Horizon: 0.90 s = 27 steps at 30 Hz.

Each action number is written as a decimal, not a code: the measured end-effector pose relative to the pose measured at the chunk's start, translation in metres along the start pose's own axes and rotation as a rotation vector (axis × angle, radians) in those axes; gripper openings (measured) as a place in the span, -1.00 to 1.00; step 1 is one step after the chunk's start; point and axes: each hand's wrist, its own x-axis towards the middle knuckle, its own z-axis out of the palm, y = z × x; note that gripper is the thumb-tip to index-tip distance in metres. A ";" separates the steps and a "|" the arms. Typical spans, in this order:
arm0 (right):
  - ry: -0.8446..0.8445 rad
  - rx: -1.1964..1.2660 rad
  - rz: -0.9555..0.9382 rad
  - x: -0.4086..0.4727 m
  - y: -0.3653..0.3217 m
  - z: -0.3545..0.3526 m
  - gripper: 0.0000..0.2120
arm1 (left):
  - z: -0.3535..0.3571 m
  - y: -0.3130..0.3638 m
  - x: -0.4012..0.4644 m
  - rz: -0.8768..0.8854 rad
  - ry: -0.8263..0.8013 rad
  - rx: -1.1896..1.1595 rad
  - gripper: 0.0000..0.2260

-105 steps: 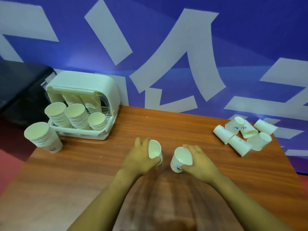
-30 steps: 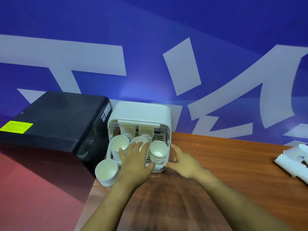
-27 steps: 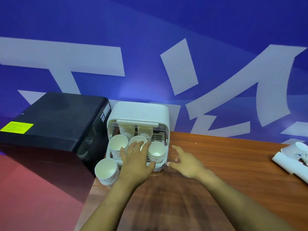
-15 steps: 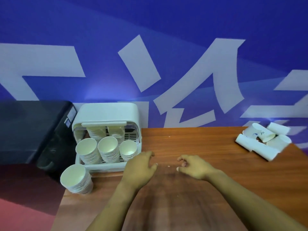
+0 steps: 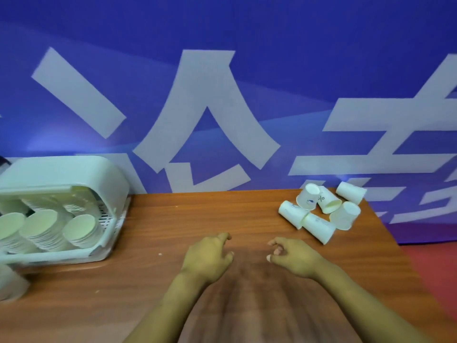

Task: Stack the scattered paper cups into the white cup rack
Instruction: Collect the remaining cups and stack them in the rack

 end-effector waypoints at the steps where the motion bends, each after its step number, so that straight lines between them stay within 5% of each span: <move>1: 0.008 0.002 0.003 0.000 0.018 -0.010 -0.60 | 0.008 0.017 0.007 -0.002 -0.001 -0.004 -0.59; 12: 0.030 -0.015 0.020 0.020 0.129 -0.079 -0.60 | 0.057 0.121 0.068 -0.018 -0.059 0.063 -0.46; 27: 0.213 0.053 0.042 0.090 0.204 -0.080 -0.26 | 0.128 0.156 0.211 -0.002 -0.080 0.408 -0.33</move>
